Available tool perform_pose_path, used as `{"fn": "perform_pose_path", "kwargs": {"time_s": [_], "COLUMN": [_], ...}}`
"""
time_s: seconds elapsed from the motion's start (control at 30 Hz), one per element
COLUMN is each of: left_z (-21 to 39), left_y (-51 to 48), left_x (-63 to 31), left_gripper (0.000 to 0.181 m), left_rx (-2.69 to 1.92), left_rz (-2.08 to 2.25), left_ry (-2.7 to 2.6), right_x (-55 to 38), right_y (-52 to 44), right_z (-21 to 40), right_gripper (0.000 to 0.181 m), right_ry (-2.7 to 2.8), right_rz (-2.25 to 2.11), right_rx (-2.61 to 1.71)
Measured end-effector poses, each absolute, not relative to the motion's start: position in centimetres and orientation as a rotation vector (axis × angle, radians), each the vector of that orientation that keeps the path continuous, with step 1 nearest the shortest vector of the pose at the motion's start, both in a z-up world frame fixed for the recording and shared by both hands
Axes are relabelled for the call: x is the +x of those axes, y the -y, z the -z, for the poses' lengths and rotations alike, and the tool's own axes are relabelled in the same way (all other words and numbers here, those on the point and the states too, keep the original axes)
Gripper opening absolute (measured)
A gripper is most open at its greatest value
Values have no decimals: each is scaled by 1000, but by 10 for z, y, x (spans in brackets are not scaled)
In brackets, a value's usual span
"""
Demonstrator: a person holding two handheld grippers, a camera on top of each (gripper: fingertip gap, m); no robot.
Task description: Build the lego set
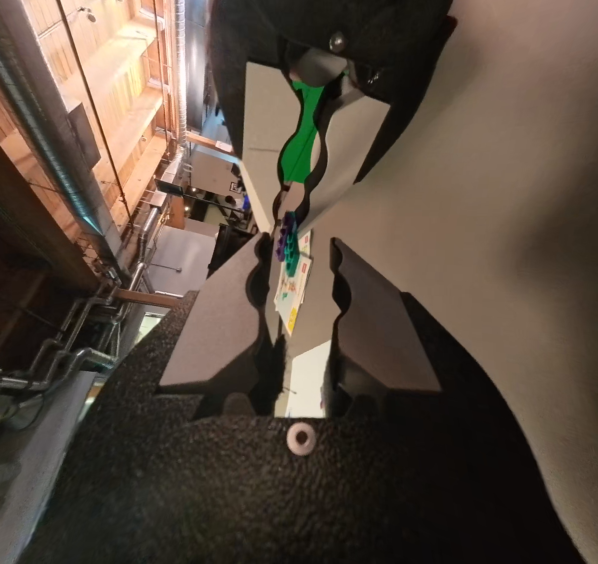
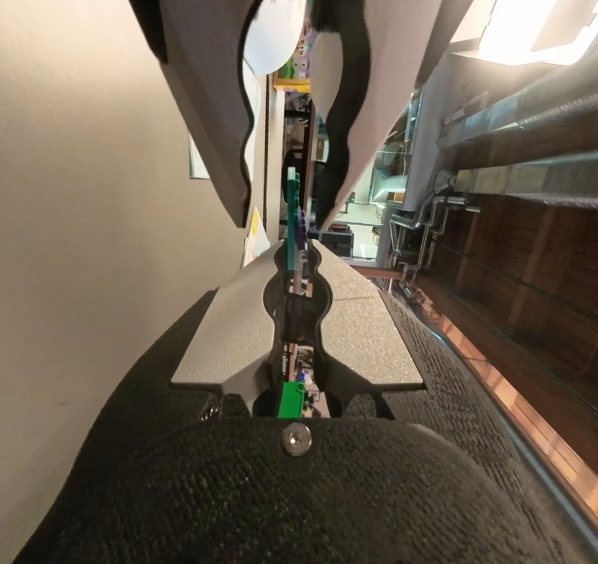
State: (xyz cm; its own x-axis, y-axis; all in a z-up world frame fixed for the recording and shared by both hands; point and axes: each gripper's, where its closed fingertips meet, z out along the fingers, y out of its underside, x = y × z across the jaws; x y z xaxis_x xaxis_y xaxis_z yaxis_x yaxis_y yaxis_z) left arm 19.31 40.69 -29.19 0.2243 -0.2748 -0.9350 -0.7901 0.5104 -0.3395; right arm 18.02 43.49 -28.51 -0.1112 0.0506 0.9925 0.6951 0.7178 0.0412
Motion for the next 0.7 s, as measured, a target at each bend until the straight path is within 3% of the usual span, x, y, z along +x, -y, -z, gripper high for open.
{"fn": "perform_pose_path", "kwargs": {"time_s": [0.3, 0.37, 0.7], "left_z": [291, 288, 296], "left_y": [-408, -408, -403], "left_x": [191, 190, 192], "left_gripper": [21, 10, 6], "left_rx": [-1017, -1001, -964], "left_rz": [-497, -518, -562], "left_ry": [-1333, -1318, -1427], "right_x": [176, 175, 178], "right_y": [-431, -429, -424], "right_z": [288, 289, 300], "right_gripper": [10, 10, 10], "right_ry": [1619, 1627, 1668], "right_rz": [575, 568, 565], "right_rx": [-623, -621, -634]}}
